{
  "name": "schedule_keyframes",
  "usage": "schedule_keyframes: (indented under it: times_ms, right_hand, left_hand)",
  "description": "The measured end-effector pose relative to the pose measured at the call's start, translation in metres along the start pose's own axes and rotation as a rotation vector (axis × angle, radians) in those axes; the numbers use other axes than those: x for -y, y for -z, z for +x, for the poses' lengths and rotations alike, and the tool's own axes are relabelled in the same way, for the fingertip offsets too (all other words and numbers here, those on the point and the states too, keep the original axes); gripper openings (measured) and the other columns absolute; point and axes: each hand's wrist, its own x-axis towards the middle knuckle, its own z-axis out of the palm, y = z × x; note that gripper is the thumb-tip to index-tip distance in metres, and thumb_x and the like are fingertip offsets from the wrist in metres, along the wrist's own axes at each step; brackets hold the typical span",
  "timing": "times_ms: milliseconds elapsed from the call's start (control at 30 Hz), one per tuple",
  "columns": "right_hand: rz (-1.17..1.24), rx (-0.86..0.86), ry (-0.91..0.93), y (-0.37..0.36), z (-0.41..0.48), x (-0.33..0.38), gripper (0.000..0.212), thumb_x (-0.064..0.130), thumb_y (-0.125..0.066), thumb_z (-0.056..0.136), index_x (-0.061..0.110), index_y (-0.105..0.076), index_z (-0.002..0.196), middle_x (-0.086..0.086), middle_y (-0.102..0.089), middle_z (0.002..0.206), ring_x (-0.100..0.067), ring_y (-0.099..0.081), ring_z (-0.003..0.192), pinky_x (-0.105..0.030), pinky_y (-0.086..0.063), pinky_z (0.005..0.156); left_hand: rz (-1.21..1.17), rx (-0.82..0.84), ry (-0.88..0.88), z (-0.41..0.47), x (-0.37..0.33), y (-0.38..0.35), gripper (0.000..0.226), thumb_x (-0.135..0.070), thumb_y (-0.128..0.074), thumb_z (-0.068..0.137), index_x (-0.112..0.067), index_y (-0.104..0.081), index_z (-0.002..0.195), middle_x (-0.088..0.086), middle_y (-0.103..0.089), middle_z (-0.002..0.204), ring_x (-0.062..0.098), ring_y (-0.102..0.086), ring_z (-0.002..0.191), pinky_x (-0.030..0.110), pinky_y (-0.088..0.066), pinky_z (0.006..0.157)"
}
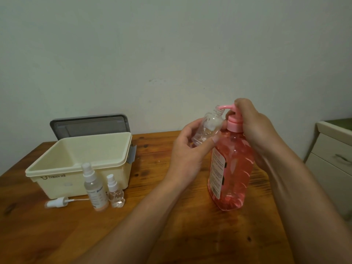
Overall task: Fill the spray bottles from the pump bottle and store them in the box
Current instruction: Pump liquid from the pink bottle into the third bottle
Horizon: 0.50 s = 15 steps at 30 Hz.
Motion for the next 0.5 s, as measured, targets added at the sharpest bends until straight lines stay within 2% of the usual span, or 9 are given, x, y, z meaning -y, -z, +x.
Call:
schedule_keyframes:
  times_ms: [167,333,500]
  right_hand:
    - [-0.009,0.006,-0.020,-0.0003,0.0015,-0.0007,0.049,0.055,-0.041,0.092,0.013,-0.064,0.080,-0.008,-0.066,0.068,-0.028,-0.057,0.065,-0.043,-0.048,0.066]
    - [-0.010,-0.001,-0.005,0.0002,0.0007,0.0009,0.038,0.041,-0.040,0.097,0.014,-0.060,0.080,0.001,-0.064,0.056,-0.023,-0.057,0.060,-0.037,-0.047,0.062]
    - [-0.003,-0.005,-0.006,0.0005,0.0009,-0.0004,0.037,0.041,-0.040,0.095,0.013,-0.062,0.083,-0.004,-0.067,0.065,-0.026,-0.059,0.067,-0.042,-0.048,0.068]
  left_hand:
    - [-0.004,-0.005,-0.007,0.0007,-0.0011,-0.0016,0.052,-0.016,-0.075,0.083,-0.019,-0.056,0.131,-0.002,-0.066,0.122,0.006,-0.065,0.107,0.025,-0.055,0.092]
    - [-0.009,-0.001,0.002,0.0001,-0.0001,-0.0014,0.051,-0.016,-0.076,0.083,-0.018,-0.056,0.130,-0.003,-0.066,0.122,0.007,-0.064,0.108,0.024,-0.054,0.090]
    - [-0.007,-0.008,-0.006,-0.0009,-0.0005,-0.0001,0.051,-0.015,-0.075,0.083,-0.017,-0.056,0.131,-0.003,-0.066,0.122,0.006,-0.064,0.108,0.023,-0.054,0.091]
